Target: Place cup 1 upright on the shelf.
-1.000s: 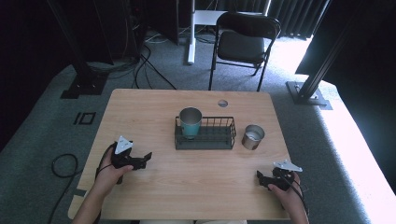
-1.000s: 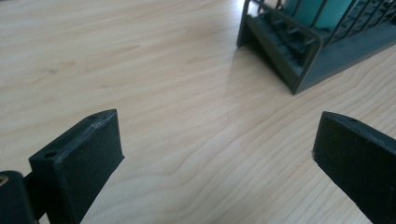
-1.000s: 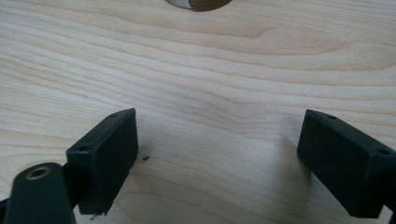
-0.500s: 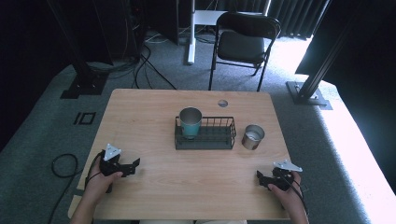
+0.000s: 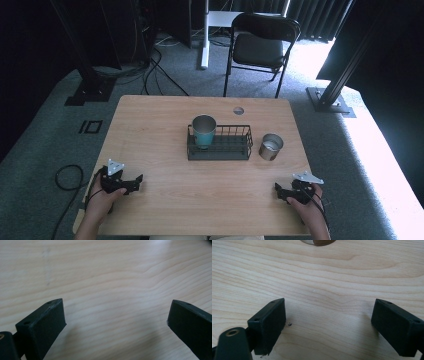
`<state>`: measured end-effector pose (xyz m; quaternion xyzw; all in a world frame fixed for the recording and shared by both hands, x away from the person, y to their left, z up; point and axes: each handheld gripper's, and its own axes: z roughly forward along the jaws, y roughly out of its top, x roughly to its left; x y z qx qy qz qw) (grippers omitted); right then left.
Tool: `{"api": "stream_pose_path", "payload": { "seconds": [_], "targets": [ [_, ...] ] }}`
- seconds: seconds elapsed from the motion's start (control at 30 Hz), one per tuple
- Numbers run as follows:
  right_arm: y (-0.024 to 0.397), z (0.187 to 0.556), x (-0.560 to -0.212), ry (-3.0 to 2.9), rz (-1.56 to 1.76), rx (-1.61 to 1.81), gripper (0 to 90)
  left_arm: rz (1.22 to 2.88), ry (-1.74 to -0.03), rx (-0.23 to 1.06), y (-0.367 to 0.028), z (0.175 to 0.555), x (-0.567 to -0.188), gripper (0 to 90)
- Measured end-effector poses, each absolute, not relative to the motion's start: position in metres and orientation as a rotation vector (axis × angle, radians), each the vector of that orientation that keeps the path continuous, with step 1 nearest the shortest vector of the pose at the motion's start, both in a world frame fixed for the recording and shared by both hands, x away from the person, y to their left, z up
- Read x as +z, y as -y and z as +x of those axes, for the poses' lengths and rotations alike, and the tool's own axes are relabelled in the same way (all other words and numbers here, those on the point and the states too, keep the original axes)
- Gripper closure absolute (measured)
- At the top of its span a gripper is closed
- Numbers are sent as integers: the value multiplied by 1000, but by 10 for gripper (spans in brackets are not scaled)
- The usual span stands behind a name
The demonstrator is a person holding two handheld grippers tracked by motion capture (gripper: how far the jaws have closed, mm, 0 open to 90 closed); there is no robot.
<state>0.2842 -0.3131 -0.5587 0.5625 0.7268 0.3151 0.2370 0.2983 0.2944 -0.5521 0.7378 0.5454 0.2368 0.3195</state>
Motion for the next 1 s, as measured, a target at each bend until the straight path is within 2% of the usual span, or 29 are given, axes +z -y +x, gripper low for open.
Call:
{"api": "stream_pose_path", "payload": {
  "seconds": [0.23, 0.53, 1.0],
  "targets": [
    [313, 284, -559, -1992, 1542, 864, 120, 1975, -1517, 646, -300, 294, -555, 22],
    [313, 284, -559, -1996, 1540, 866, 113, 1918, -1605, 644, -309, 291, -555, 22],
    [313, 285, -559, -2009, 1533, 867, 106, 1897, -1610, 649, -310, 290, -557, 22]
  ]
}}
